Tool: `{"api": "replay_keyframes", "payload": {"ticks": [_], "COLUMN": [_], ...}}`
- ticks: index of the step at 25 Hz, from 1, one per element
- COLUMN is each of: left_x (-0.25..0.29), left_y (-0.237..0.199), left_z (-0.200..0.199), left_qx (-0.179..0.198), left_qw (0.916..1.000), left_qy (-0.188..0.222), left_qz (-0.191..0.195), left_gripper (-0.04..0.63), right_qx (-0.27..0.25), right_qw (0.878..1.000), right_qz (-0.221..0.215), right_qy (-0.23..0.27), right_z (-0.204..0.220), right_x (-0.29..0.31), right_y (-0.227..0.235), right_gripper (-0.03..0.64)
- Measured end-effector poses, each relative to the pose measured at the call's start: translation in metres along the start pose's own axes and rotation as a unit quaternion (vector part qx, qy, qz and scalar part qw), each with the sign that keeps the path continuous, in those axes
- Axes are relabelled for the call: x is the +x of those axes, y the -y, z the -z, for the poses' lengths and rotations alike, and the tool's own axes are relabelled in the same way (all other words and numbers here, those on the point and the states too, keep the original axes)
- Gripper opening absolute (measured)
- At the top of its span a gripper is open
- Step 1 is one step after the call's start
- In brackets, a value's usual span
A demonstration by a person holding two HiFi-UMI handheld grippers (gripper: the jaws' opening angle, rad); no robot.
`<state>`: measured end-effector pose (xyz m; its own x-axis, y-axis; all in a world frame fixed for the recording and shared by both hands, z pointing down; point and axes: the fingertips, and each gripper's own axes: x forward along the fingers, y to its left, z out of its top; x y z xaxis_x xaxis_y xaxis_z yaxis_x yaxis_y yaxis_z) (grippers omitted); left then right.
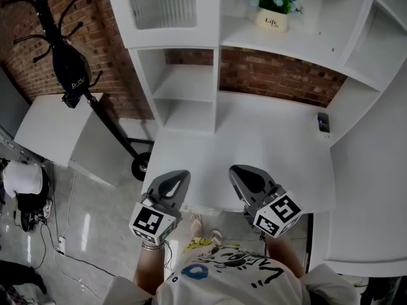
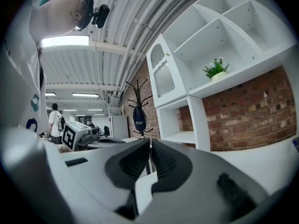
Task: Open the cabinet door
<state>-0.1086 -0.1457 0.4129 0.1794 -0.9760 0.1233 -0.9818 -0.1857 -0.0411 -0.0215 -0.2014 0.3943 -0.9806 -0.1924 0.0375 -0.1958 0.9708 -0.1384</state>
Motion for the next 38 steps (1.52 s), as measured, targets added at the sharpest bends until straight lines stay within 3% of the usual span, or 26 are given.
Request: {"api": "replay_keyframes", "payload": {"ticks": [22,38], "left_x": [0.085,0.117], "left_y": [-0.11,-0.153], "left_z": [-0.035,-0.046], "left_qx": [0.016,0.027], "left_qw": [0.9974,0.9931], "left_qy": [0.03,0.055], "left_qz": [0.064,0.101], "left_gripper": [0.014,0.014], "right_qx": [-0.02,-0.04], "right_qw": [0.998,0.996], "right_qz": [0.043,0.074], "right_qy": [0.029,0.042], "right_z": [-0.048,-0.063], "right_x": [0.111,0.153], "right_y": [0.068,0.088], "right_gripper": [0.029,0.029]}}
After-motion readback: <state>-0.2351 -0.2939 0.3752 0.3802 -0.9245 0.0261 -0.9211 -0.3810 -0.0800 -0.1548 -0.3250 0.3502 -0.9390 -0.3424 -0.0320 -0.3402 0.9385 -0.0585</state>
